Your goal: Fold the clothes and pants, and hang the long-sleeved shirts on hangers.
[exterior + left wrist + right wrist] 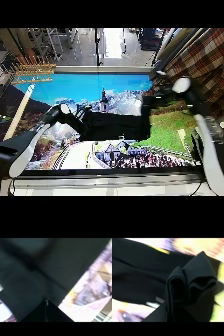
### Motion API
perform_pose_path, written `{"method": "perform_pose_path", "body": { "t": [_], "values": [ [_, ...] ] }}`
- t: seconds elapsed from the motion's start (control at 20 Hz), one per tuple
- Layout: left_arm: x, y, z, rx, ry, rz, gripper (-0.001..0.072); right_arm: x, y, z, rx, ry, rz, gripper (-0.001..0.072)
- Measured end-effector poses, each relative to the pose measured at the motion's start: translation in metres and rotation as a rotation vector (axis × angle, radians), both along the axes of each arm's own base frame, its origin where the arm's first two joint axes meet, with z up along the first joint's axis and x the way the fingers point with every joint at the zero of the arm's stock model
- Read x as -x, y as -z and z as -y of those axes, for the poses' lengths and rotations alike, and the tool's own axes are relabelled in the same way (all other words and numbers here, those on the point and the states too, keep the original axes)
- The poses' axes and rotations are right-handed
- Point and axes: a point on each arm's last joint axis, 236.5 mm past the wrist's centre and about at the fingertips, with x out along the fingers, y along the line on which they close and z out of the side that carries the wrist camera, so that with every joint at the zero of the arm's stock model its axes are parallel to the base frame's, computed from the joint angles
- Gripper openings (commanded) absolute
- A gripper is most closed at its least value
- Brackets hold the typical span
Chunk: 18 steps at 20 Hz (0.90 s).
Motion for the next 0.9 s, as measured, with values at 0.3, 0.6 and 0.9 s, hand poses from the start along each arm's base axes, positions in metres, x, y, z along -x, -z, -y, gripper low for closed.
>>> {"method": "perform_pose_path", "body": {
  "t": [0.3,0.6,0.9],
  "values": [
    [-0.029,-0.117,-0.093,0.014,-0.193,0.166,0.0004,-0.001,0.074,-0.198,-0.189,-0.105,0.021,0.0104],
    [-0.036,-0.144,-0.101,0.078,-0.252,0.215,0.0005,0.003,0.085,-0.253,-0.274,-0.224,-0.005,0.042],
    [-0.034,-0.078,-0.04,0.096,-0.109,0.101,0.0004,-0.023,0.054,-0.073,-0.15,-0.084,-0.098,0.0459]
  ]
}}
